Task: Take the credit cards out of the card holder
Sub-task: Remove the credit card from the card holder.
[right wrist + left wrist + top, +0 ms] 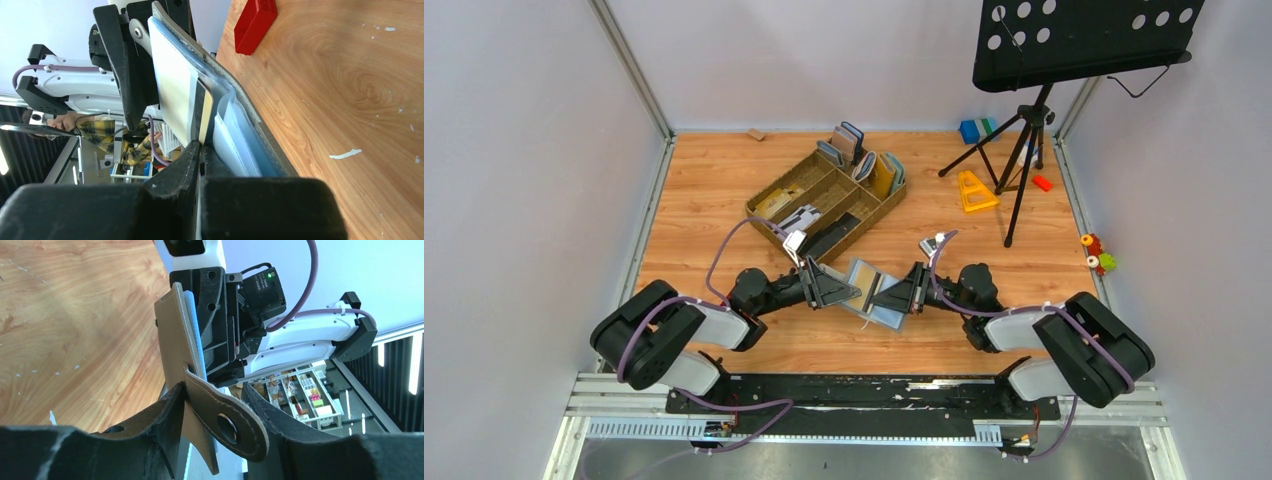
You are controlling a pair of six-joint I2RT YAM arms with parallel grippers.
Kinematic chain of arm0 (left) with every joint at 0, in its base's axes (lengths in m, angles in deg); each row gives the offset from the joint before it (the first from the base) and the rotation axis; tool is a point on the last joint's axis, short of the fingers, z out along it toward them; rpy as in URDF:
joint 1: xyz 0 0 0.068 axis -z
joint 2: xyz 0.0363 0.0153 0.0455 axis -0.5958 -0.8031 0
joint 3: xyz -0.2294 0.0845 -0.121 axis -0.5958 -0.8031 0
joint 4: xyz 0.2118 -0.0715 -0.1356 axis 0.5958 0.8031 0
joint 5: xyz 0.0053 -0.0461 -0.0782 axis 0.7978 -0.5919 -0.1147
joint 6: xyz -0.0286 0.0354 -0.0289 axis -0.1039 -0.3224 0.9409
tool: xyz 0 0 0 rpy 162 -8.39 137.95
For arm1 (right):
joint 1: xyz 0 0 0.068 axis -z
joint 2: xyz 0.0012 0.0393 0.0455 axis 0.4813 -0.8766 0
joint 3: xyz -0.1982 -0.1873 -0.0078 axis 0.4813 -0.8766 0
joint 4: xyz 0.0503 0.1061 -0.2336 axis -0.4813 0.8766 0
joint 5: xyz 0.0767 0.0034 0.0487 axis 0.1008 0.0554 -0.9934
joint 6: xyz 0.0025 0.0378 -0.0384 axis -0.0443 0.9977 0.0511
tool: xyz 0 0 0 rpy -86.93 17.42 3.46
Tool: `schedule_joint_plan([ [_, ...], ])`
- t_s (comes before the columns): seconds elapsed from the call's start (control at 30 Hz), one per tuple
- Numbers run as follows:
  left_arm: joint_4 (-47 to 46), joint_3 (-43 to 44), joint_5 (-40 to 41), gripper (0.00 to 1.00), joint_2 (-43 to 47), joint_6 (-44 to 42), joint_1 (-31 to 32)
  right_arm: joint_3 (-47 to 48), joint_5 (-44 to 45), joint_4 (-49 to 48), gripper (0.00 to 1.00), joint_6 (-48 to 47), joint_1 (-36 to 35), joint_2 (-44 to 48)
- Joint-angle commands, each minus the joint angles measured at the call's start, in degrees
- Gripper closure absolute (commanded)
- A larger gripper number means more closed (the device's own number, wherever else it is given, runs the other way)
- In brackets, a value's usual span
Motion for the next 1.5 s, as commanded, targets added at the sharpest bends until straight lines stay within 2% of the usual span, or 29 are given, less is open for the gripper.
schedule_joint_plan([
  [0.0, -3.82, 1.33, -0.89, 0.49, 1.34, -1.01, 1.05, -0.07, 1.06, 3.77, 1.00, -4.27, -0.55, 3.61],
  [0.23, -4.32, 0.60, 0.61, 0.73, 2.48, -1.05, 0.83, 0.91, 5.03, 23.78, 1.00, -13.22, -0.58, 14.20],
  [0.43, -4.57, 0.57, 0.88, 0.76, 3.55, -0.68, 0.74, 0.57, 7.37, 31.32, 1.00, -15.30, -0.50, 20.85],
  [0.53, -4.62, 0.55, 0.88, 0.81, 3.63, -0.54, 0.70, 0.31, 7.24, 31.46, 1.00, -15.16, -0.41, 21.81],
  [0.7, -5.10, 0.36, 0.97, 0.98, 3.33, -0.15, 0.72, 0.12, 6.70, 30.43, 0.99, -14.65, -0.43, 22.49],
  [0.83, -8.07, 0.20, 0.92, 1.00, 2.55, 1.47, 0.74, -1.02, 6.13, 25.46, 0.73, -12.05, -0.47, 22.61],
  [0.93, -9.78, 0.25, 0.78, 1.00, 2.04, 2.52, 0.70, -1.39, 6.46, 23.15, 0.66, -10.54, -0.41, 22.75],
  [1.03, -10.44, 0.37, 0.51, 1.00, 2.17, 3.03, 0.78, -1.10, 6.65, 22.15, 0.64, -9.90, -0.34, 22.41],
  [1.2, -9.62, 0.52, -0.09, 1.00, 2.76, 2.92, 0.79, -1.01, 5.50, 14.67, 0.65, -7.30, -0.37, 21.02],
  [1.47, -6.85, 0.65, 0.26, 1.00, 2.45, 1.32, 0.84, 0.48, 3.83, 13.35, 0.75, -6.31, -0.38, 21.40],
])
